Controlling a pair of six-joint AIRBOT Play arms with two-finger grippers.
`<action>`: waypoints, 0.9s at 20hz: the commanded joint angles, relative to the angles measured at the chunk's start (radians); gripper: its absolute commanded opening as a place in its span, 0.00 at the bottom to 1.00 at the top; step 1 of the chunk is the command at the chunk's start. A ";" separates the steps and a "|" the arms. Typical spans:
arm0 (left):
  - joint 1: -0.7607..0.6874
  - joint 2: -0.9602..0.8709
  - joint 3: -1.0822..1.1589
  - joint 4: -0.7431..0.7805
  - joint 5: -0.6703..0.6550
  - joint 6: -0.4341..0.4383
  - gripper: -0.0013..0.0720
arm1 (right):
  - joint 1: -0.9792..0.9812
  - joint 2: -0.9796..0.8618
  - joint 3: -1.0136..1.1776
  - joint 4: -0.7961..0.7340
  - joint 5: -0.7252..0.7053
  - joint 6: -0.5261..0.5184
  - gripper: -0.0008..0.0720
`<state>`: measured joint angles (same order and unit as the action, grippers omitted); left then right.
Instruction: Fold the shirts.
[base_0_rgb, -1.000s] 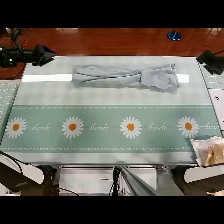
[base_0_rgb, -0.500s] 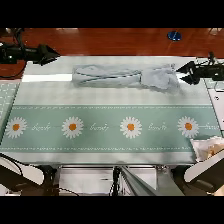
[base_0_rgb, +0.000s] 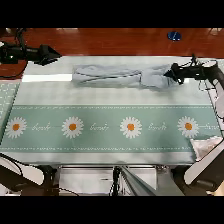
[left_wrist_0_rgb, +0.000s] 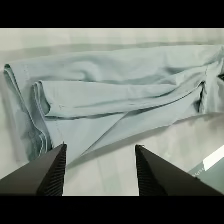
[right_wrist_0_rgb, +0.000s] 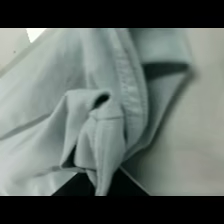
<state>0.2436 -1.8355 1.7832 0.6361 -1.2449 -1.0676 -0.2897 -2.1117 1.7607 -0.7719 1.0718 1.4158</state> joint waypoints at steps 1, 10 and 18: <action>-0.007 0.001 0.000 0.000 0.000 -0.001 0.70 | 0.031 0.020 0.000 0.063 -0.006 -0.103 0.06; -0.178 0.001 0.001 -0.143 -0.100 -0.152 0.05 | 0.030 0.402 0.000 -0.163 0.262 -0.056 0.06; -0.537 0.000 0.000 -0.074 0.038 -0.296 0.05 | 0.030 0.545 0.000 -0.402 0.501 -0.021 0.06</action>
<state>-0.1692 -1.8355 1.7832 0.5140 -1.2770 -1.2873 -0.2604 -1.6032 1.7603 -1.1042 1.4742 1.3811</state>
